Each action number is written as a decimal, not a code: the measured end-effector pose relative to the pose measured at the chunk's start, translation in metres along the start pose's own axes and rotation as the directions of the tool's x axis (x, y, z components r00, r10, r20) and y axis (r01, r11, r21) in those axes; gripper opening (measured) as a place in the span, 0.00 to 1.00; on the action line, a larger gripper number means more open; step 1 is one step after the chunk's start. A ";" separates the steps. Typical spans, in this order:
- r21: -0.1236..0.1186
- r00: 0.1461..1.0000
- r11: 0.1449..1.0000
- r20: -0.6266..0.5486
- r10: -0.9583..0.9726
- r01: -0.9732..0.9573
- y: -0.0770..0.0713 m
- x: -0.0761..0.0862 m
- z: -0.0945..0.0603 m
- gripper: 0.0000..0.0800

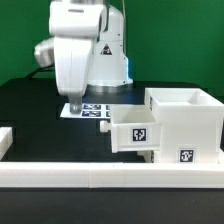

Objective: Assemble drawer

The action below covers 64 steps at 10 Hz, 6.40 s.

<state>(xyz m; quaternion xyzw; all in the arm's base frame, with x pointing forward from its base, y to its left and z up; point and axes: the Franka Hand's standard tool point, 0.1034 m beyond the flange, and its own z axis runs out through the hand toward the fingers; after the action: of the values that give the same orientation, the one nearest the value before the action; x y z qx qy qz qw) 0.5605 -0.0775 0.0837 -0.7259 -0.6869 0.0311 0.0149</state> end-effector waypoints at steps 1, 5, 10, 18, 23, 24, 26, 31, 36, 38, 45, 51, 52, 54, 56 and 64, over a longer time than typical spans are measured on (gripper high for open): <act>0.002 1.000 1.000 -0.003 0.001 -0.001 0.005 0.000 0.006 0.81; 0.005 1.000 1.000 -0.015 -0.012 0.012 0.029 0.009 0.014 0.81; 0.013 1.000 1.000 -0.023 -0.007 0.008 0.033 0.019 0.018 0.81; 0.002 0.998 0.999 -0.044 -0.048 0.048 0.042 0.057 0.011 0.81; 0.008 0.999 1.000 -0.043 0.001 -0.001 0.042 0.075 0.009 0.81; 0.008 0.999 1.000 -0.043 0.002 -0.002 0.042 0.075 0.010 0.81; 0.009 0.999 1.000 -0.043 0.003 -0.003 0.042 0.075 0.010 0.81; 0.032 1.000 0.999 -0.016 0.004 -0.004 0.041 0.079 0.008 0.81; 0.013 1.000 1.000 -0.019 -0.013 0.013 0.043 0.076 0.009 0.81; 0.018 0.997 0.998 -0.025 -0.067 0.067 0.040 0.079 0.013 0.81; -0.007 0.995 0.995 -0.026 -0.101 0.100 0.039 0.083 0.017 0.81; 0.051 1.000 0.999 -0.009 -0.008 0.009 0.034 0.106 0.019 0.81; 0.064 1.000 0.998 -0.002 -0.011 0.011 0.036 0.108 0.013 0.81; 0.070 1.000 0.997 0.004 -0.015 0.015 0.040 0.111 0.006 0.81; 0.079 1.000 0.997 0.007 -0.019 0.018 0.044 0.118 -0.001 0.81; 0.031 0.990 0.990 0.010 -0.141 0.140 0.049 0.060 -0.012 0.81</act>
Offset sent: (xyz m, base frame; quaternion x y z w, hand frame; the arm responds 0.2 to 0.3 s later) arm 0.0265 0.0139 -0.0036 0.0094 0.0314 0.0012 0.9995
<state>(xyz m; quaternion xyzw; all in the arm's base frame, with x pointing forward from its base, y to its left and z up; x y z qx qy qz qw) 0.6135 -0.0205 0.0909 -0.6753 -0.7358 0.0449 0.0237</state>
